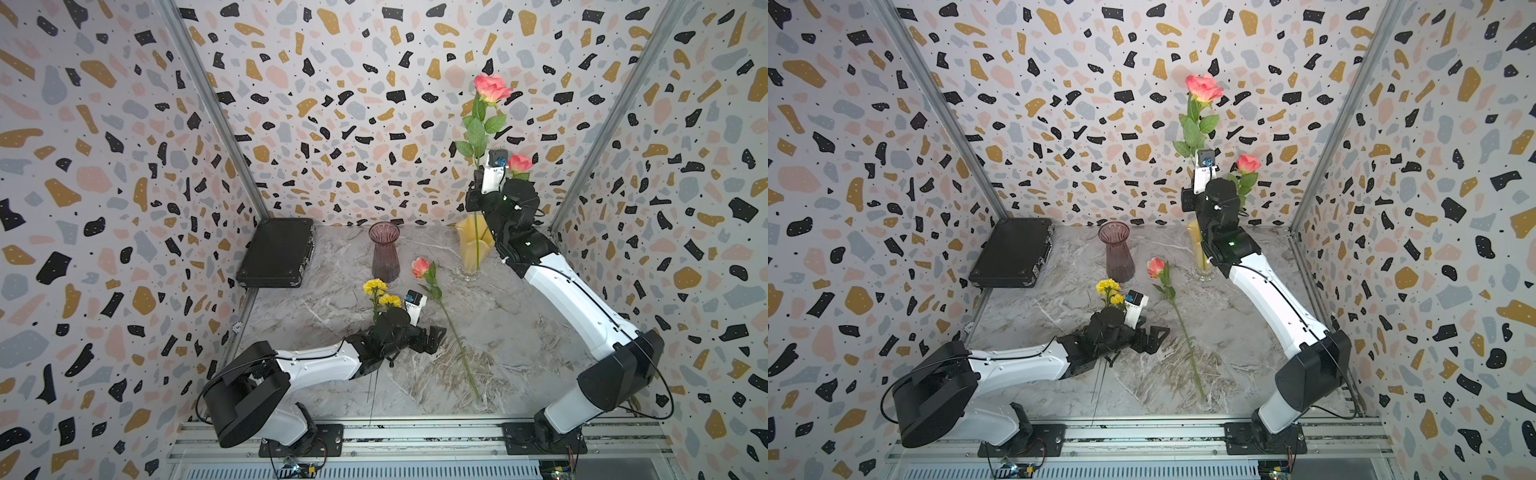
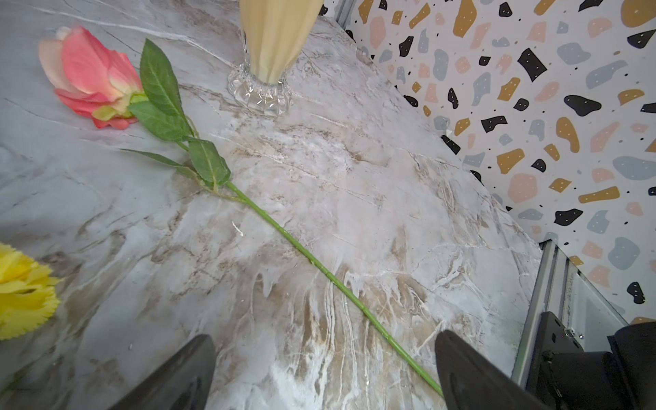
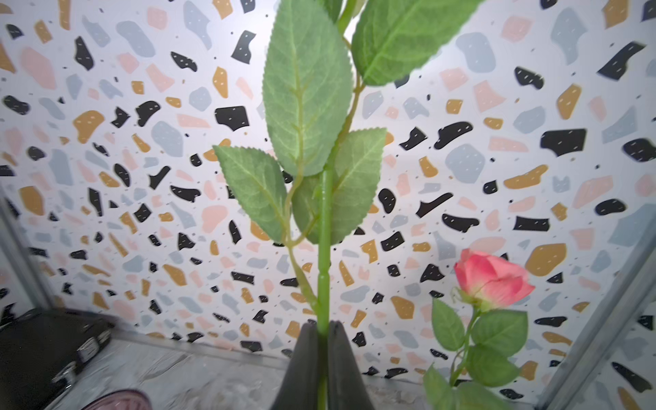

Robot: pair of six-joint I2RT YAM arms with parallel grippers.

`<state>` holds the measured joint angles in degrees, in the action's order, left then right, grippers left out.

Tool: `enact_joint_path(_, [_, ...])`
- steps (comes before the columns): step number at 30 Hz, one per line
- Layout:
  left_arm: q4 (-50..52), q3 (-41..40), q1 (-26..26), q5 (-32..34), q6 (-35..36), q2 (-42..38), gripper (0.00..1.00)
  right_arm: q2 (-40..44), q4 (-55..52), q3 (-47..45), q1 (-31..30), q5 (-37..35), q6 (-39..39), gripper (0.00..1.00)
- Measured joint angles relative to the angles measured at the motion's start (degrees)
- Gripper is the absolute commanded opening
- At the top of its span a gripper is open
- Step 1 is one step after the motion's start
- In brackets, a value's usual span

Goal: Arrange the flowers in different vases according to their colors
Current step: Insert the flower into the vase.

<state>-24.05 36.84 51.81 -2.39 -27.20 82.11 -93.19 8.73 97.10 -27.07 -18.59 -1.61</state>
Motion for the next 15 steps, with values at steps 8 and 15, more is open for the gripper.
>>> enact_joint_path(8, [0.96, 1.05, 0.0, 1.38, 0.46, 0.39, 1.0, -12.17, 1.73, 17.42, 4.39, -1.51, -2.71, 0.0])
enact_joint_path(15, [1.55, 1.05, 0.0, 1.4, 0.48, 0.39, 0.99, -16.98, 0.85, 26.88, 5.05, -1.11, -2.8, 0.0])
